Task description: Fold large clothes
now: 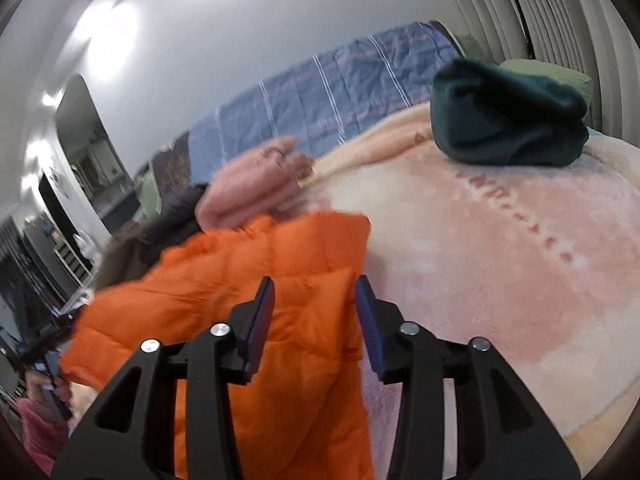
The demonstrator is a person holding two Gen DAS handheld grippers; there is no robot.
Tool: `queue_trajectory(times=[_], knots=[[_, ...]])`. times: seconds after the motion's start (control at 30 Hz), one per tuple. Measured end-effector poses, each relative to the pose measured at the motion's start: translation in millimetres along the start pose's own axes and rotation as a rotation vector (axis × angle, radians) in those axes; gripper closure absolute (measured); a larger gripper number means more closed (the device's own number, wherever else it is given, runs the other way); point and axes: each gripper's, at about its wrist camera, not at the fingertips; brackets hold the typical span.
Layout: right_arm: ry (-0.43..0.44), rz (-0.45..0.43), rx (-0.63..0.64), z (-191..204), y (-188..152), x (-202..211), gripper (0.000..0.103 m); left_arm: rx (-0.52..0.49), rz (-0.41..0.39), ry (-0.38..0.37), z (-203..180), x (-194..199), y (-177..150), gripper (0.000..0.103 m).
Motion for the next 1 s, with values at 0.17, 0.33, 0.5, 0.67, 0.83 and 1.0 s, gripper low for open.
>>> queue_trajectory(times=[0.17, 0.33, 0.5, 0.67, 0.83, 1.0], knots=[[0.034, 0.011, 0.029, 8.8, -0.5, 35.4, 0.059, 0.02, -0.005, -0.039, -5.1, 33.9, 0.0, 0.031], [0.066, 0.088, 0.087, 19.8, -20.6, 56.9, 0.053, 0.045, 0.061, -0.085, -3.4, 60.2, -19.7, 0.031], [0.145, 0.185, 0.146, 32.9, -42.2, 63.8, 0.049, 0.039, 0.116, -0.16, -14.0, 70.4, -39.3, 0.031], [0.208, 0.241, 0.179, 43.1, -60.4, 56.8, 0.049, 0.04, 0.17, -0.203, -29.3, 57.5, -53.1, 0.046], [0.249, 0.246, 0.168, 46.5, -60.4, 50.5, 0.049, 0.109, 0.201, -0.169, -24.4, 43.7, -62.4, 0.06], [0.252, 0.22, 0.198, 56.2, -41.0, 44.5, 0.049, 0.178, 0.146, -0.212, -21.1, 49.5, -59.2, 0.084]])
Point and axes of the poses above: each gripper's, at about its wrist camera, not at the fingertips, and x roughly against the way its jaws point, z to its left, y to its top, and after that the axes turned 14 degrees about -z, right-handed
